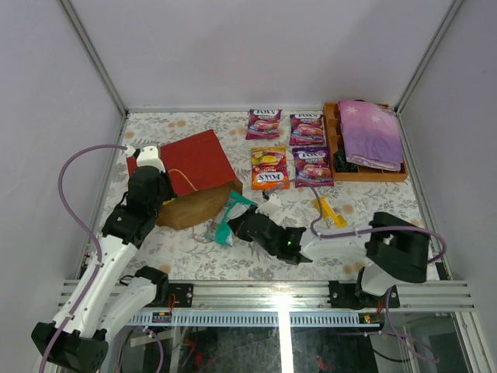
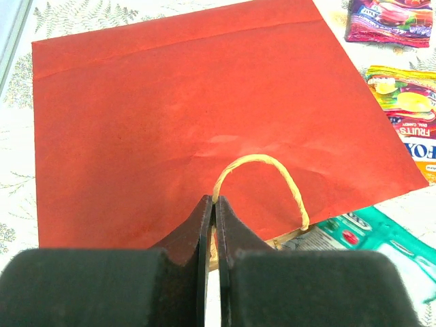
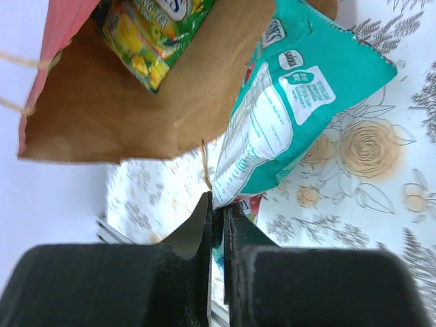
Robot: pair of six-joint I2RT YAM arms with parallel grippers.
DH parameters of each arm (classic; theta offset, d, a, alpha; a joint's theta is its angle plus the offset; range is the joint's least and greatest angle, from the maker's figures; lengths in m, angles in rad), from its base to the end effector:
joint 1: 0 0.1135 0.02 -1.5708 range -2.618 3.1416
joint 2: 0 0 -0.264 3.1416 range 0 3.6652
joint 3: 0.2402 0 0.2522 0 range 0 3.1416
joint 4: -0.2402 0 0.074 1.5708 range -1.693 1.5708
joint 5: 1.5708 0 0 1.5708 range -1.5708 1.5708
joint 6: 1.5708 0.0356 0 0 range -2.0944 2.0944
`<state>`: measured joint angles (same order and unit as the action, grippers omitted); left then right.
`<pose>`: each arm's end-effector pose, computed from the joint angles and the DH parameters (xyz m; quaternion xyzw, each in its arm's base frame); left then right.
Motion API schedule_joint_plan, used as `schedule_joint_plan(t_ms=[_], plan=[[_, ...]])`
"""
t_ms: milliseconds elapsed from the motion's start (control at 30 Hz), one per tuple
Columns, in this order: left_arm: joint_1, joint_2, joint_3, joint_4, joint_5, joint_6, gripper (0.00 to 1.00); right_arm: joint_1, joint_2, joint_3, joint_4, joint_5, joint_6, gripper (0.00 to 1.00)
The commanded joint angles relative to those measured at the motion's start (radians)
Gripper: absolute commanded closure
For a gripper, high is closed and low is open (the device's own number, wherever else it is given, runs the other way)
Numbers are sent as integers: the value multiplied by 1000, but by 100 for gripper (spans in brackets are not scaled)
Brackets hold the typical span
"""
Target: Take the snacks out of the paper bag
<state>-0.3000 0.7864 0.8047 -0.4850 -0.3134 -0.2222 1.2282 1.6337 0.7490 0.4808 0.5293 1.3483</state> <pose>0.1691 -0.0408 0.3163 -0.0491 0.8436 -0.0053 0.5348 0.1293 0.3090 0.1843 0.1922 0.7954 0.4498 0.3579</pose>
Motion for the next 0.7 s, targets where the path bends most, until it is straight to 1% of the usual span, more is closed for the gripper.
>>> schedule_joint_plan(t_ms=[0,100,167,200,267,467,567,600,633,667], plan=[[7,-2,-2,52,17,10,100,-5,-190,25,-170,-130,-383,100],[8,-5,-2,52,24,9,100,-23,-272,73,-366,-220,-587,100],[8,-6,-2,52,28,10,100,-66,-308,102,-491,-347,-684,100],[9,-5,-2,52,30,9,100,-90,-323,110,-536,-410,-699,100],[8,-3,-1,52,33,9,100,-109,-364,94,-582,-428,-715,100],[8,-12,-7,52,42,6,100,-178,-499,-81,-584,-381,-651,100],[8,-7,-4,52,48,7,100,-220,-511,-145,-580,-380,-635,100],[9,-6,-2,52,51,7,100,-233,-501,-157,-578,-384,-634,94],[9,-6,-4,52,52,7,100,-242,-487,-160,-584,-380,-634,75],[9,-6,-4,52,53,7,100,-245,-470,-153,-605,-359,-635,47]])
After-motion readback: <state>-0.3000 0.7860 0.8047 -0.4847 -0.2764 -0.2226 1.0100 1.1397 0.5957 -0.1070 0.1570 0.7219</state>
